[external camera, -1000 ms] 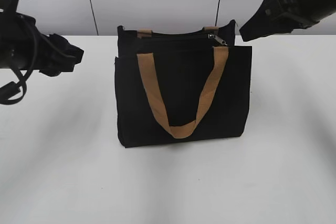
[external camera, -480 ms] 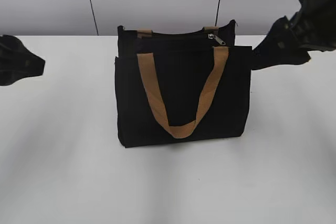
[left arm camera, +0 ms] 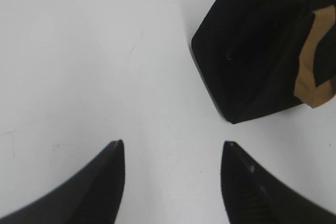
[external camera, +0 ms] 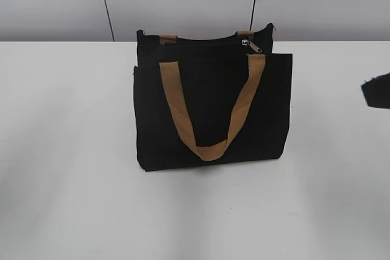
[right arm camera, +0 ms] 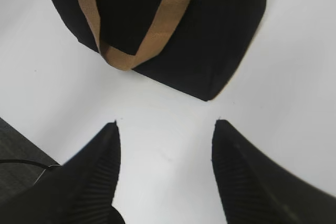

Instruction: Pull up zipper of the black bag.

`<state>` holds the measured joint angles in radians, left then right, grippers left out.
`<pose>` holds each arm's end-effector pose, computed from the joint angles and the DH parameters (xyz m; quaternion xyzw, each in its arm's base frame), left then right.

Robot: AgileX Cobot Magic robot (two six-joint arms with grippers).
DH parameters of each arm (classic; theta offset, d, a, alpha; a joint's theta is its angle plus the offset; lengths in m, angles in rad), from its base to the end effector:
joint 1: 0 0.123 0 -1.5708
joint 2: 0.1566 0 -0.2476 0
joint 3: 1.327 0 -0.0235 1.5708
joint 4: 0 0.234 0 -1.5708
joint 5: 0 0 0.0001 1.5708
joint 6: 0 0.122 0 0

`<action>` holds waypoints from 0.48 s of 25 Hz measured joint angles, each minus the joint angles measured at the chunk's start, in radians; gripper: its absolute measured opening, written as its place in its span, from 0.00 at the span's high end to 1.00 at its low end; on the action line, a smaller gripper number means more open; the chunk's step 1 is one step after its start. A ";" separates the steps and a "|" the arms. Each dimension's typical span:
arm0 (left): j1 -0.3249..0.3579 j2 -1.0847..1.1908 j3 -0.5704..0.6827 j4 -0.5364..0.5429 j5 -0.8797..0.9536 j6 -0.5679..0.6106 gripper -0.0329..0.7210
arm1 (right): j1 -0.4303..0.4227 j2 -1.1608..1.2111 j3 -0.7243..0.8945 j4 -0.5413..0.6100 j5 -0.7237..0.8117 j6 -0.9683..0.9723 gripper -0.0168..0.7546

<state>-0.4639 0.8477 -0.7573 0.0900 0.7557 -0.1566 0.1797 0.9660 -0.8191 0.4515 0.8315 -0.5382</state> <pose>0.1730 -0.0781 0.2710 0.1582 0.9042 -0.0811 0.3883 0.1945 0.0753 0.2697 -0.2413 0.8909 0.1450 0.3564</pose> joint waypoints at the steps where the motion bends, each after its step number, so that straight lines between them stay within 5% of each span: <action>1: 0.000 -0.028 0.003 -0.001 0.013 0.000 0.37 | 0.000 -0.045 0.018 -0.022 0.001 0.025 0.42; 12: 0.000 -0.345 0.071 -0.034 0.229 0.000 0.37 | 0.000 -0.536 0.173 -0.192 0.115 0.240 0.42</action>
<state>-0.4639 0.5026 -0.6865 0.0556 0.9847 -0.1569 0.1797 0.4301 -0.6463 0.2599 0.9461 -0.2978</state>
